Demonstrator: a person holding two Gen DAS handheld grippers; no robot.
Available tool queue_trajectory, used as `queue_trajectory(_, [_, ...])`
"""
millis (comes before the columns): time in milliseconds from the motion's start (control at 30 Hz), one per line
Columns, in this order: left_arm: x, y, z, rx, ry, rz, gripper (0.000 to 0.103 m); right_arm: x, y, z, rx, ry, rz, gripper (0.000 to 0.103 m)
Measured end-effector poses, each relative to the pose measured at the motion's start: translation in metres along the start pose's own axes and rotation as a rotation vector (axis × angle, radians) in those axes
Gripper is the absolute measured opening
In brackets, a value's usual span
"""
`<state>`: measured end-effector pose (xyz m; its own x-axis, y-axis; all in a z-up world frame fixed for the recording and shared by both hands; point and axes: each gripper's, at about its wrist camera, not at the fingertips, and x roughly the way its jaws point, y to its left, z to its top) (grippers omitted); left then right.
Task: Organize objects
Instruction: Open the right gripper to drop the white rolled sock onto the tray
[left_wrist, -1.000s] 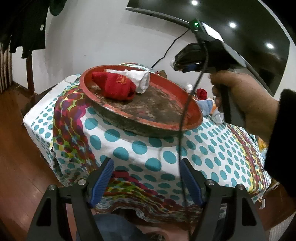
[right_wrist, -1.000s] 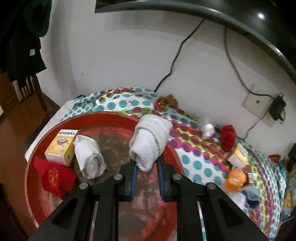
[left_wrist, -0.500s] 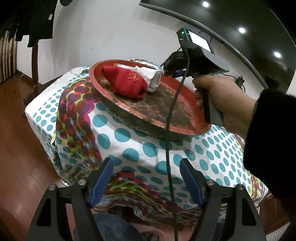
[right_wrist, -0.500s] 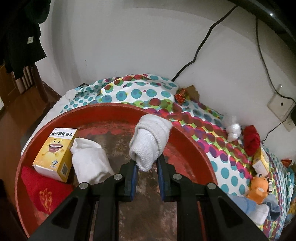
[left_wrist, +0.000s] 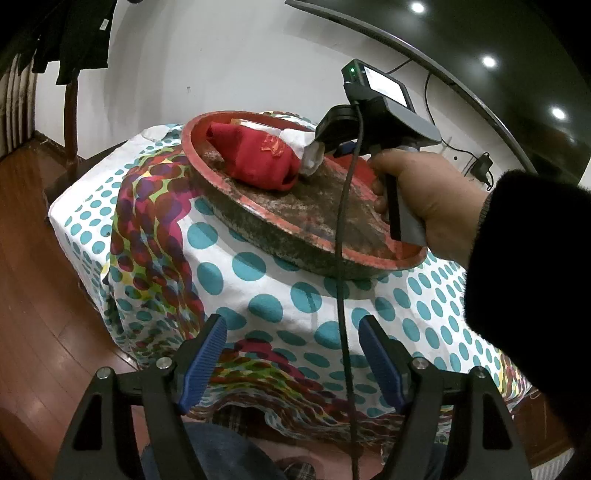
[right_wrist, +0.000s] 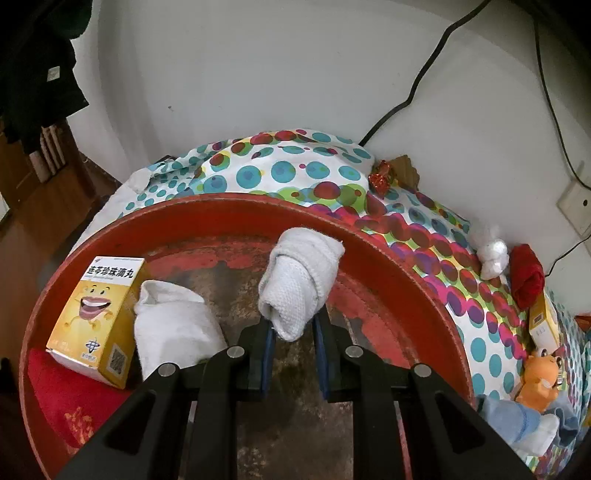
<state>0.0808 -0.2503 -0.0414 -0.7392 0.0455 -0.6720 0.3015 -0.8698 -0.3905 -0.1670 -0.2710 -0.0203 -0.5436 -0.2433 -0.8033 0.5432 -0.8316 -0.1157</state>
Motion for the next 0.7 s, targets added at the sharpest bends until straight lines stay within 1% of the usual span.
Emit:
queue_trajectory(300, [0.001, -0.002, -0.001, 0.01, 0.003, -0.001, 0.076, 0.006, -0.002, 0.0, 0.013, 0.008, -0.007, 0.018])
queue_trajectory(333, [0.001, -0.002, -0.002, 0.01, 0.003, -0.001, 0.076, 0.009, -0.002, 0.0, 0.015, 0.016, -0.002, 0.02])
queue_trajectory(400, [0.001, -0.003, -0.001, 0.012, 0.003, -0.001, 0.076, 0.019, -0.004, -0.002, 0.029, 0.066, 0.019, 0.022])
queue_trajectory(433, [0.002, -0.003, -0.001, 0.014, 0.003, -0.001, 0.076, 0.022, -0.005, -0.003, 0.042, 0.092, 0.027, 0.026])
queue_trajectory(467, [0.002, -0.004, -0.001, 0.016, 0.002, -0.001, 0.076, 0.02, -0.008, -0.004, 0.057, 0.087, 0.029, 0.028])
queue_trajectory(500, [0.002, -0.004, -0.001, 0.019, 0.0, -0.001, 0.076, 0.012, -0.011, -0.005, 0.072, 0.055, 0.031, 0.038])
queue_trajectory(533, [0.001, -0.005, 0.0, 0.023, -0.005, 0.0, 0.076, 0.003, -0.013, -0.005, 0.08, 0.027, 0.033, 0.056])
queue_trajectory(567, [0.0, -0.005, 0.0, 0.023, -0.01, 0.0, 0.076, -0.011, -0.017, -0.007, 0.087, -0.016, 0.031, 0.066])
queue_trajectory(600, [-0.002, -0.005, 0.0, 0.023, -0.018, -0.002, 0.076, -0.023, -0.02, -0.009, 0.085, -0.054, 0.024, 0.079])
queue_trajectory(633, [-0.005, -0.007, 0.0, 0.028, -0.034, -0.006, 0.076, -0.04, -0.024, -0.013, 0.075, -0.105, 0.015, 0.083])
queue_trajectory(700, [-0.012, -0.012, -0.001, 0.05, -0.067, -0.016, 0.076, -0.067, -0.038, -0.023, 0.055, -0.168, -0.04, 0.084])
